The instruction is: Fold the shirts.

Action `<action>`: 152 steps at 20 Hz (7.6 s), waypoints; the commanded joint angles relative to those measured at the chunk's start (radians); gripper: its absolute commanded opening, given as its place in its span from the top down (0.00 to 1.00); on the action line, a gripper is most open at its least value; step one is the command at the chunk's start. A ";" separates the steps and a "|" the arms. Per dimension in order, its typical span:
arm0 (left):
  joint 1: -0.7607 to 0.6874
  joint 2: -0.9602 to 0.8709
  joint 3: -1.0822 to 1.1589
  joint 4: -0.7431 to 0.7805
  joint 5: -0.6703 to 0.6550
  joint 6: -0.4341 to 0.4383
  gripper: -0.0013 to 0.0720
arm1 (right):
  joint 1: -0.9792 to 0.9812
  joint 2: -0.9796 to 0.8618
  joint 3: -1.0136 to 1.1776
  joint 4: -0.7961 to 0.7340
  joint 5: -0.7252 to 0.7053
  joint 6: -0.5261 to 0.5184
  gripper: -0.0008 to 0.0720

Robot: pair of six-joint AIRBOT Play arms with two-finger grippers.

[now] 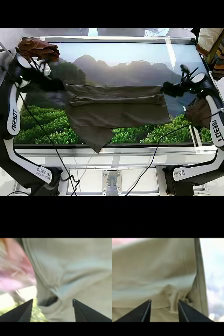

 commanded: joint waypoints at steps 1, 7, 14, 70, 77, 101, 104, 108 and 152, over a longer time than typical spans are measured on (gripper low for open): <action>0.015 0.059 0.241 0.001 -0.018 -0.004 0.22 | -0.003 0.095 0.137 -0.137 0.101 -0.029 0.46; 0.102 0.341 0.260 0.011 -0.085 0.049 0.33 | -0.020 0.342 0.216 -0.437 0.165 -0.080 0.45; 0.193 0.512 -0.128 0.027 -0.121 0.056 0.33 | -0.263 0.418 0.126 -0.165 0.366 -0.116 0.45; 0.095 0.510 -1.311 -0.466 0.389 0.192 0.22 | -0.370 0.112 -0.615 0.243 -0.021 -0.264 0.94; -0.182 0.510 -1.314 -0.476 0.435 0.179 0.22 | -0.370 0.112 -0.615 0.257 -0.021 -0.264 0.94; -0.207 0.524 -1.288 -0.650 0.194 0.319 0.97 | -0.370 0.114 -0.615 0.445 0.069 -0.430 0.94; -0.206 0.579 -1.201 -0.607 0.163 0.295 0.97 | -0.370 0.141 -0.613 0.470 0.113 -0.470 0.95; -0.180 0.662 -1.013 -0.257 0.108 0.123 0.97 | -0.371 0.265 -0.613 0.471 0.101 -0.474 0.95; -0.001 0.052 -0.486 -0.197 0.715 -0.013 0.98 | 0.169 0.079 -0.430 0.887 -0.845 -0.417 0.95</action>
